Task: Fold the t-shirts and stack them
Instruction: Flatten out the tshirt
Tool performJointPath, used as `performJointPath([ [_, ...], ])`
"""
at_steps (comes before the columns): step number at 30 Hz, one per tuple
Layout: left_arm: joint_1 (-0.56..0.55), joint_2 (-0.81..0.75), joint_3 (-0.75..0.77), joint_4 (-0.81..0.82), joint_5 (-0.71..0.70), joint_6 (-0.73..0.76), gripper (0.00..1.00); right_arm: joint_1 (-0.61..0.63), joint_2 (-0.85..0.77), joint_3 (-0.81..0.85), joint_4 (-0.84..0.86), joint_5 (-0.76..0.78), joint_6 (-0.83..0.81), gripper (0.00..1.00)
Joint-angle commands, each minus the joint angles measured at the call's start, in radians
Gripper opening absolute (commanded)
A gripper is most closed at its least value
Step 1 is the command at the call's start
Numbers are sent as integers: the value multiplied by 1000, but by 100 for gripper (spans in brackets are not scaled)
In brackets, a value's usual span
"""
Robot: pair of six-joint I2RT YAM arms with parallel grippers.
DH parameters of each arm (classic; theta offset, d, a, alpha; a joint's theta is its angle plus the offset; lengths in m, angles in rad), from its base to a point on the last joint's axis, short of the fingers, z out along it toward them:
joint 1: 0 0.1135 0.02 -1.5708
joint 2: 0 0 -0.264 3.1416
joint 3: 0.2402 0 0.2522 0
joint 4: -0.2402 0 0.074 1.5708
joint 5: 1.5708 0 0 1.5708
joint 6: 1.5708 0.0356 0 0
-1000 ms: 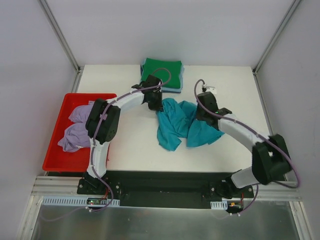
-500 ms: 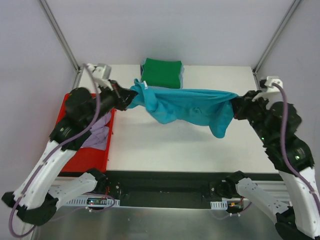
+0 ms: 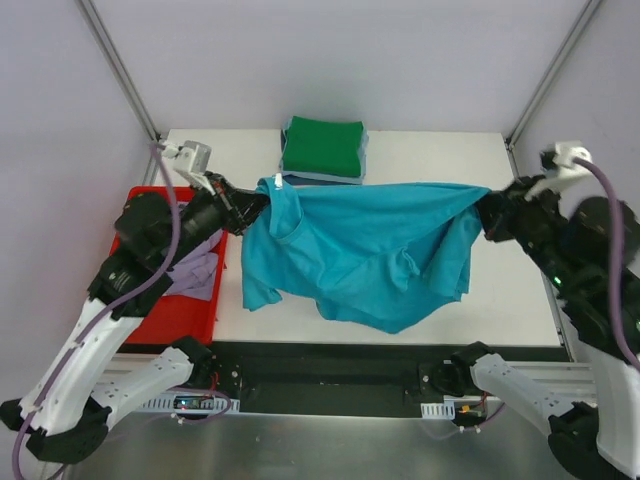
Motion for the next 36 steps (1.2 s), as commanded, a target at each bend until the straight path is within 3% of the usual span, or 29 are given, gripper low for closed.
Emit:
performJointPath([
  [1,-2,163,-73,-90,-296,-145,0,-53,242,-81,-33,303,-16,3],
  [4,12,399,-87,-112,-416,-194,13,-151,451,-206,102,226,-58,4],
  [5,31,500,-67,-118,-413,-193,27,-174,524,-251,177,199,-78,9],
  [6,59,591,-27,-136,-382,-191,50,-202,593,-270,251,183,-66,13],
  [7,84,694,31,-170,-340,-197,65,-222,679,-255,297,159,-54,13],
  [8,108,772,88,-214,-282,-200,73,-242,765,-220,327,131,-56,21],
  [9,125,840,138,-236,-225,-193,77,-257,833,-177,322,123,-54,41],
  [10,133,874,162,-247,-190,-194,82,-259,905,-114,277,132,-60,55],
  [12,131,876,151,-244,-173,-188,91,-259,985,-12,173,160,-59,74],
  [13,127,860,136,-244,-192,-188,99,-257,990,-11,158,184,-51,90],
  [14,127,837,112,-242,-211,-185,99,-256,976,-30,163,206,-45,96],
  [20,127,672,-56,-239,-228,-185,99,-234,700,-363,171,159,154,96],
  [27,128,518,-232,-203,-248,-229,99,-15,326,-910,339,-112,433,96],
  [31,130,558,-263,-149,-182,-240,99,42,269,-1058,423,-157,503,96],
  [36,130,694,-269,-134,-142,-283,99,-12,377,-1052,451,-125,486,96],
])
